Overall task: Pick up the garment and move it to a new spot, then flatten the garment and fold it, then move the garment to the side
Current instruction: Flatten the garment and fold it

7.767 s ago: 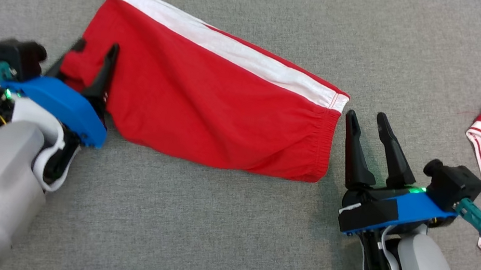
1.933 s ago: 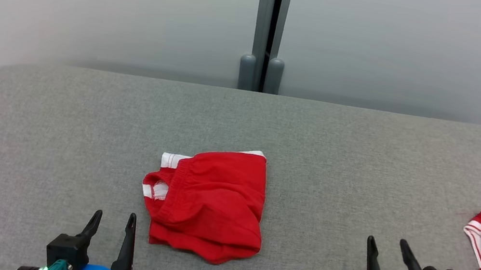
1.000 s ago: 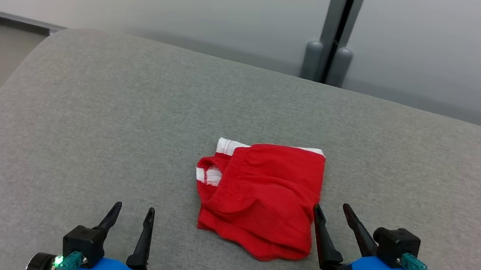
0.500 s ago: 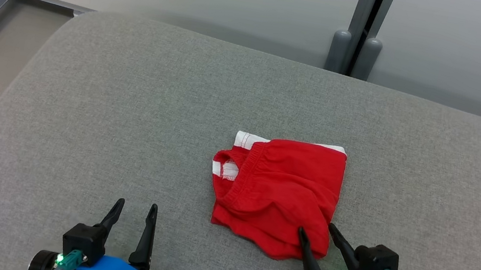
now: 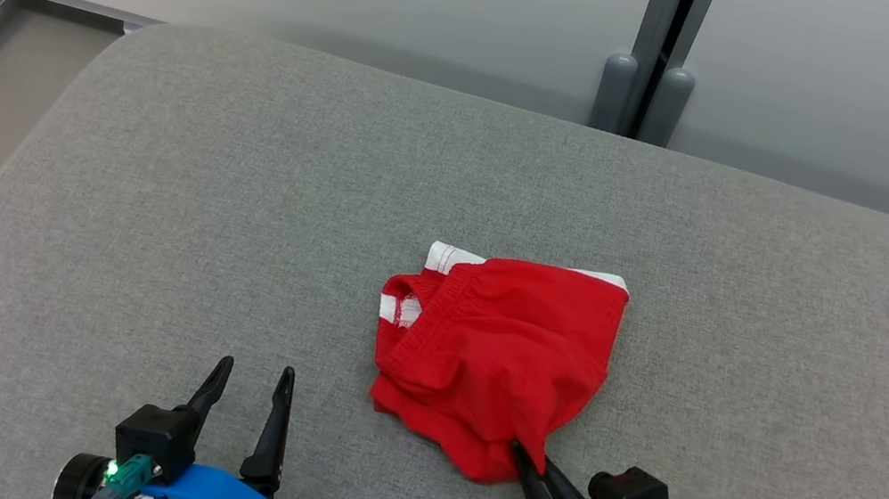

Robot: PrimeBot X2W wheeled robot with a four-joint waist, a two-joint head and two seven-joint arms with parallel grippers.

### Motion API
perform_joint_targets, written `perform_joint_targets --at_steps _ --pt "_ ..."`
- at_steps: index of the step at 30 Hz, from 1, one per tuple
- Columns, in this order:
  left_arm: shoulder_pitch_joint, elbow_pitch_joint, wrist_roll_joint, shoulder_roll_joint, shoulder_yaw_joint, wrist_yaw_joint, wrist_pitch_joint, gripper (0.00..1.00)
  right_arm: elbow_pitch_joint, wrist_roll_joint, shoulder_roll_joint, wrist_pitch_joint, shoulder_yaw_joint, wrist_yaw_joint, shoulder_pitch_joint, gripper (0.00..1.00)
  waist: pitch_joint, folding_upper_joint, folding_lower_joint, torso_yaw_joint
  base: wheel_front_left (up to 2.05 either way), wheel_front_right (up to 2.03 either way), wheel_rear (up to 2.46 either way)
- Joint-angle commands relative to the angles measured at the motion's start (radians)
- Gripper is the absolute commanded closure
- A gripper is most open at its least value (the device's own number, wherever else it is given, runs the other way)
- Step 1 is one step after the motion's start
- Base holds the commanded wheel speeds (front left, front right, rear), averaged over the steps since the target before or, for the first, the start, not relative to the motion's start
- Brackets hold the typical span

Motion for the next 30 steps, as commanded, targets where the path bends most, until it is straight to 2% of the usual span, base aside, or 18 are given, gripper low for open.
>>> perform_joint_targets --at_steps 1,10,11,12,13,14,17,21,24,30 --pt "0.003 -0.002 -0.001 0.001 0.006 -0.004 -0.004 0.00 -0.008 -0.014 -0.003 0.000 0.014 0.000 0.001 1.00 -0.005 -0.0001 -0.0001 -0.003 0.00 0.00 0.00" --pt "0.019 -0.004 -0.009 0.001 0.007 -0.008 -0.004 0.00 0.044 -0.064 -0.002 0.000 0.059 0.000 0.052 1.00 -0.019 -0.0001 -0.0001 -0.022 0.00 0.00 0.00" --pt "0.018 -0.005 -0.010 0.001 0.007 -0.008 -0.004 0.00 0.057 -0.066 -0.002 0.000 0.071 0.000 0.056 0.91 -0.020 -0.0001 -0.0001 -0.024 0.00 0.00 0.00" --pt "0.017 -0.005 -0.012 0.001 0.007 -0.007 -0.004 0.00 0.070 -0.056 -0.002 0.000 0.087 0.000 0.061 0.70 -0.021 -0.0001 -0.0001 -0.027 0.00 0.00 0.00" --pt "0.017 -0.006 -0.012 0.001 0.007 -0.006 -0.004 0.00 0.086 -0.049 -0.003 0.001 0.100 0.000 0.063 0.40 -0.022 -0.0001 -0.0001 -0.030 0.00 0.00 0.00" --pt "0.016 -0.006 -0.013 0.001 0.007 -0.005 -0.004 0.00 0.101 -0.041 -0.005 0.001 0.116 0.000 0.063 0.00 -0.022 -0.0001 -0.0001 -0.033 0.00 0.00 0.00" --pt "0.016 -0.008 -0.016 0.001 0.006 -0.001 -0.004 0.00 0.081 0.003 -0.039 0.002 0.158 -0.001 0.038 0.00 -0.022 -0.0001 -0.0001 -0.041 0.00 0.00 0.00" --pt "0.015 -0.012 -0.017 0.001 0.003 -0.002 -0.004 0.00 -0.080 0.022 -0.076 0.000 0.165 0.000 0.028 0.00 -0.020 -0.0001 -0.0001 -0.044 0.00 0.00 0.00" --pt "0.013 -0.014 -0.019 0.001 0.000 -0.002 -0.004 0.00 -0.156 0.019 -0.101 0.000 0.121 0.000 0.037 0.00 -0.018 -0.0001 -0.0001 -0.042 0.00 0.00 0.00" --pt "0.010 -0.024 -0.006 0.001 0.005 -0.002 -0.004 0.00 -0.231 -0.002 -0.071 0.000 0.020 0.000 0.025 0.00 -0.020 -0.0001 -0.0001 -0.032 0.00 0.00 0.00"
